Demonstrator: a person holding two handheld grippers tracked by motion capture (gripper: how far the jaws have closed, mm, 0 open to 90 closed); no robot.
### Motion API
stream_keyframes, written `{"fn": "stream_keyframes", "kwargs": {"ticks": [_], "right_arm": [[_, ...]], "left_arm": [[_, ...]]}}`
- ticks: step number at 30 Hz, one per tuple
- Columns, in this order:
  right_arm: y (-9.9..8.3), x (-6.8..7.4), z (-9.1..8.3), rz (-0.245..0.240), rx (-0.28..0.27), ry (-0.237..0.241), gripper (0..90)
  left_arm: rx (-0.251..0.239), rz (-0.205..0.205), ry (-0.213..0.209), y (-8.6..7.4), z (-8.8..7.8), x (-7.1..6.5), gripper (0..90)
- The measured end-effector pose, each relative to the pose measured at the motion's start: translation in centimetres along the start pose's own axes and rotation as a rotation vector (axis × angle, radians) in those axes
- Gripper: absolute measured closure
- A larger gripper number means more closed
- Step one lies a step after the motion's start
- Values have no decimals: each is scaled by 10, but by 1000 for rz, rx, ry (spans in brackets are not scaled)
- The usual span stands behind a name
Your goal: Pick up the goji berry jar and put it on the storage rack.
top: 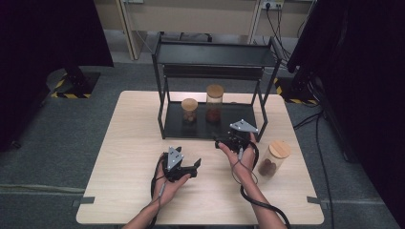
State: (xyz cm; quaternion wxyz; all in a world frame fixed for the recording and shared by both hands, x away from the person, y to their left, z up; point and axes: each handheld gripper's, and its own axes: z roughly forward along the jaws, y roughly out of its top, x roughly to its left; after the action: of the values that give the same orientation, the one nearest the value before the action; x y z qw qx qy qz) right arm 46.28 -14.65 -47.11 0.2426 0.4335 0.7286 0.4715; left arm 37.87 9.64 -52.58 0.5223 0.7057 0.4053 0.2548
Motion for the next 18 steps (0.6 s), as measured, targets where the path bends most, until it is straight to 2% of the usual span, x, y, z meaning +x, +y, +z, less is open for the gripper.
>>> {"fn": "stream_keyframes", "kwargs": {"ticks": [18], "right_arm": [[-10, 4, -16, 4, -7, 13, 27]], "left_arm": [[3, 2, 2, 0, 0, 0, 84]]}}
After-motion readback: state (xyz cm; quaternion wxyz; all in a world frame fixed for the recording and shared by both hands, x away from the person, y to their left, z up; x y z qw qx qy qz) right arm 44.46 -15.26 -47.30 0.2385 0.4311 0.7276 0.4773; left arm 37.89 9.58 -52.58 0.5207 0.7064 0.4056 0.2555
